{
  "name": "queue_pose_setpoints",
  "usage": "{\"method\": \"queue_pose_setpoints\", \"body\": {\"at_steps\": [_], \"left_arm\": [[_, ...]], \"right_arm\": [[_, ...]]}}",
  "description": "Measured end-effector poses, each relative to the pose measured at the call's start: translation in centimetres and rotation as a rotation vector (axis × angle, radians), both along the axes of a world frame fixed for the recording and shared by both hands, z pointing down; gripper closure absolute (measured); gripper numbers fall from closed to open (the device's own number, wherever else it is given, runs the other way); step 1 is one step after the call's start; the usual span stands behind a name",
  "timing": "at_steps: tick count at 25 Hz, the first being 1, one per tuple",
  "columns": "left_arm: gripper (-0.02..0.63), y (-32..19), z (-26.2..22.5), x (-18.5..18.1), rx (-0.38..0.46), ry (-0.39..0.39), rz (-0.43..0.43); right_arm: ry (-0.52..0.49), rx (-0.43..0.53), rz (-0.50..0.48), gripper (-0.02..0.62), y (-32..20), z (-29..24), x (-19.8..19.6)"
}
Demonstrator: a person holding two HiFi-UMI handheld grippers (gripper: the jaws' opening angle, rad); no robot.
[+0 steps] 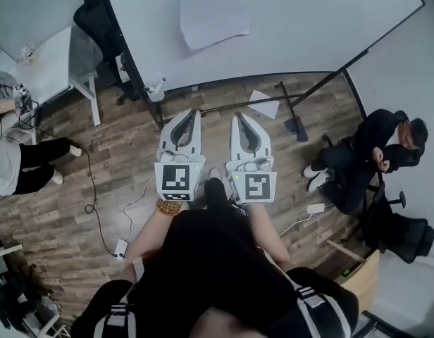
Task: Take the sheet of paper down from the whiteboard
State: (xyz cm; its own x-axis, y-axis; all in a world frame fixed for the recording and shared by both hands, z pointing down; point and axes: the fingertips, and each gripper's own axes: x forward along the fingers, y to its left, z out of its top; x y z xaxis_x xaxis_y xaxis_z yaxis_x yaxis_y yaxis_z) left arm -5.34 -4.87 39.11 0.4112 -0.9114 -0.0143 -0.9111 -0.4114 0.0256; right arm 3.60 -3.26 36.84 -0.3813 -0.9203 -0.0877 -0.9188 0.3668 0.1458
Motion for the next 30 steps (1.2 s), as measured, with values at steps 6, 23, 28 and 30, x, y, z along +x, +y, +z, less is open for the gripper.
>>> {"method": "queue_pose_setpoints", "body": {"at_steps": [6,23,28,30], "left_arm": [[0.595,-5.9,-0.3,1.7,-0.006,-0.019,-0.089],[0.594,-13.3,-2.4,-1.1,0.057,-0.009,-0.26],[0.548,-15.5,-2.6,-3.4,0.061,0.019,-0.254],[0.534,-16.4,-2.7,-4.1,0.062,0.031,-0.246]], "right_arm": [[-0.002,0.002,-0.082,0.598,-7.0,-0.2,2.5],[0.042,0.052,-0.195,0.597,-16.7,-2.7,3.7],[0.095,0.098,-0.192,0.597,-17.6,-4.4,2.5],[0.105,0.108,-0.188,0.597,-18.0,-4.8,2.2]]}}
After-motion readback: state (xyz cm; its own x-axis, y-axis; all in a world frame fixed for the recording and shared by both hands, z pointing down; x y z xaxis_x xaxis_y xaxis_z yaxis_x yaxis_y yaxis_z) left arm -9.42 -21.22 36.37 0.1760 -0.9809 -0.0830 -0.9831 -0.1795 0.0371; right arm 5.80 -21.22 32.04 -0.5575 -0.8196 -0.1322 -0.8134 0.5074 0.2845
